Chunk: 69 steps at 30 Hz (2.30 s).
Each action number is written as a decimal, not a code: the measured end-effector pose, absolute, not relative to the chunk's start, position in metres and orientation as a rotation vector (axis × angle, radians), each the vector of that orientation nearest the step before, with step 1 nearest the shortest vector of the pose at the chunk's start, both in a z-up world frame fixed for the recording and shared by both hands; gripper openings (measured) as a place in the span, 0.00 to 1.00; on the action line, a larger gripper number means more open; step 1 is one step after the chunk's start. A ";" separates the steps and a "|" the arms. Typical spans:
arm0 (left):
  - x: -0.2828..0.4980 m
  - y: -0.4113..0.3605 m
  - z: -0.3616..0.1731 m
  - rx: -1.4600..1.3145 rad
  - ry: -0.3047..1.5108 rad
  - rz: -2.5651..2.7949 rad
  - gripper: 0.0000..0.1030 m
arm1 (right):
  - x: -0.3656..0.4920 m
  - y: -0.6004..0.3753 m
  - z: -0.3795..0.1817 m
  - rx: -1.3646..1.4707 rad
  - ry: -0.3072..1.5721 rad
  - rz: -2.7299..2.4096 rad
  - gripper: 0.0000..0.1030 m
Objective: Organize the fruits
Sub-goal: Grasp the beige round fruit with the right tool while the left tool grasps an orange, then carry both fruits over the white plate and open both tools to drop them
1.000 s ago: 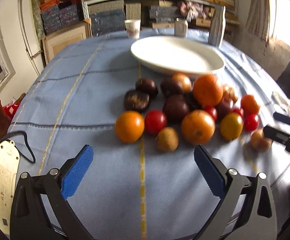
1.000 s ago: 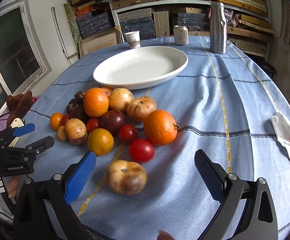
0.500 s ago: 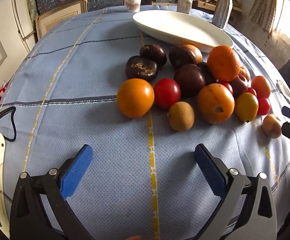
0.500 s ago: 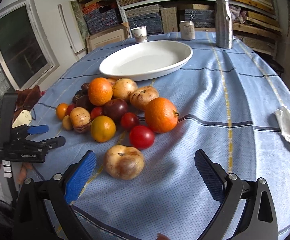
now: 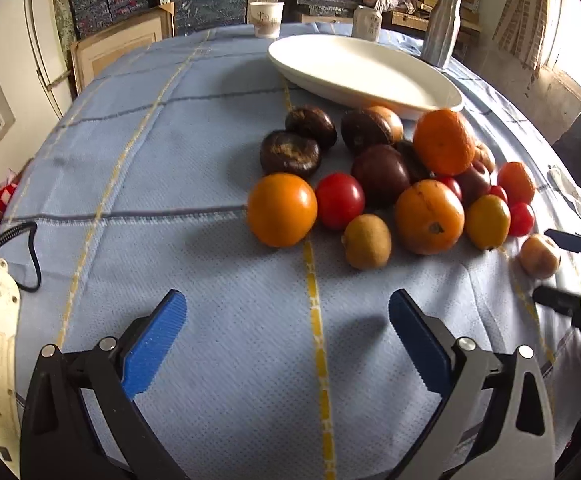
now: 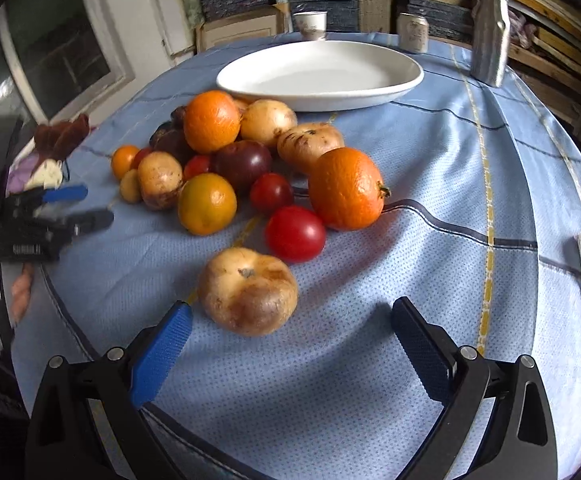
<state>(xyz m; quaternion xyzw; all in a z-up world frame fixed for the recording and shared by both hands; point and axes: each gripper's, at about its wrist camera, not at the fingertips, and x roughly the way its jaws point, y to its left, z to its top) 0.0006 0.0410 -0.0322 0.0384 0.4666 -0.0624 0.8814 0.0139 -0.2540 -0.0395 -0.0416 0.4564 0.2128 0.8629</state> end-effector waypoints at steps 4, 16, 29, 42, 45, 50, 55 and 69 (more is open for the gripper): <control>0.008 0.038 -0.022 0.112 0.923 -0.144 0.96 | 0.008 -0.251 -0.036 -0.112 0.935 0.435 0.97; 0.028 0.029 -0.026 0.141 0.926 -0.274 0.78 | 0.012 -0.237 -0.029 -0.104 0.924 0.512 0.44; 0.045 0.059 -0.015 0.031 0.890 -0.325 0.71 | 0.019 -0.243 -0.032 -0.041 0.945 0.545 0.44; 0.061 0.068 -0.032 0.021 0.949 -0.279 0.40 | 0.017 -0.238 -0.032 -0.076 0.938 0.534 0.44; 0.061 0.064 -0.033 0.030 0.945 -0.264 0.37 | 0.017 -0.238 -0.032 -0.081 0.936 0.531 0.44; 0.060 0.063 -0.031 0.019 0.935 -0.250 0.36 | 0.016 -0.239 -0.031 -0.081 0.931 0.529 0.43; 0.044 0.072 -0.012 -0.034 0.882 -0.244 0.36 | 0.011 -0.253 -0.024 -0.024 0.903 0.523 0.42; 0.126 0.000 0.053 -0.002 0.800 -0.258 0.36 | 0.090 -0.260 0.070 0.018 0.670 0.461 0.42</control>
